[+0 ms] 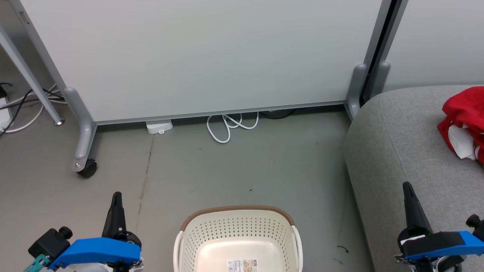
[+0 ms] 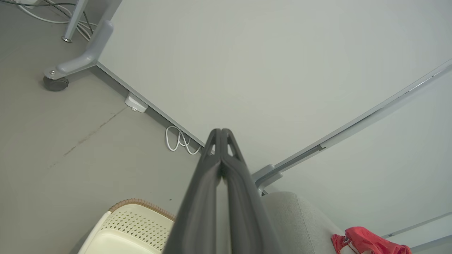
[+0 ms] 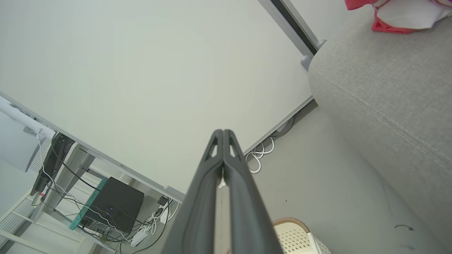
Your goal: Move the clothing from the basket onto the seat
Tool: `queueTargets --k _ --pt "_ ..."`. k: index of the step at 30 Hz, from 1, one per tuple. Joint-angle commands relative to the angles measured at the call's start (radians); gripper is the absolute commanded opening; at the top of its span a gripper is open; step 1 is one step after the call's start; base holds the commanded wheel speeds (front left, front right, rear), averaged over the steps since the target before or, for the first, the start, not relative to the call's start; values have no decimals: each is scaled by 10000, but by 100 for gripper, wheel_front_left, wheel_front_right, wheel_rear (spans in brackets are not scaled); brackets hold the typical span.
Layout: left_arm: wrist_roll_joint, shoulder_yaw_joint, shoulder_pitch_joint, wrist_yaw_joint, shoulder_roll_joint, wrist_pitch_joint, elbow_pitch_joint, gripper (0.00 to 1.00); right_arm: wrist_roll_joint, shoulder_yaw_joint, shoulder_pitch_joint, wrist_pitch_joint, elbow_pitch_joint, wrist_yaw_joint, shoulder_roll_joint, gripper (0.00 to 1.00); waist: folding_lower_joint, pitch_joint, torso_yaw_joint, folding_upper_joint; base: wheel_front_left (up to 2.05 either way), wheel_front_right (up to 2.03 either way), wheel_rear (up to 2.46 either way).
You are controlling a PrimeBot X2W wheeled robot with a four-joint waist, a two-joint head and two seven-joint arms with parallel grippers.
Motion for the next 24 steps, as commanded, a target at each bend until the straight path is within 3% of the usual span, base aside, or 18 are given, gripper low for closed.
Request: queueTargets --k 1,24 --pt "-351 73 -284 -46 11 99 -142 0 392 -39 -267 85 -70 4 -7 0 0 1 -8 -1 0 0 0" --pt "-2835 420 -472 -133 2 735 -174 0 2902 -112 -443 722 50 5 23 0 0 19 -118 -1 0 0 0"
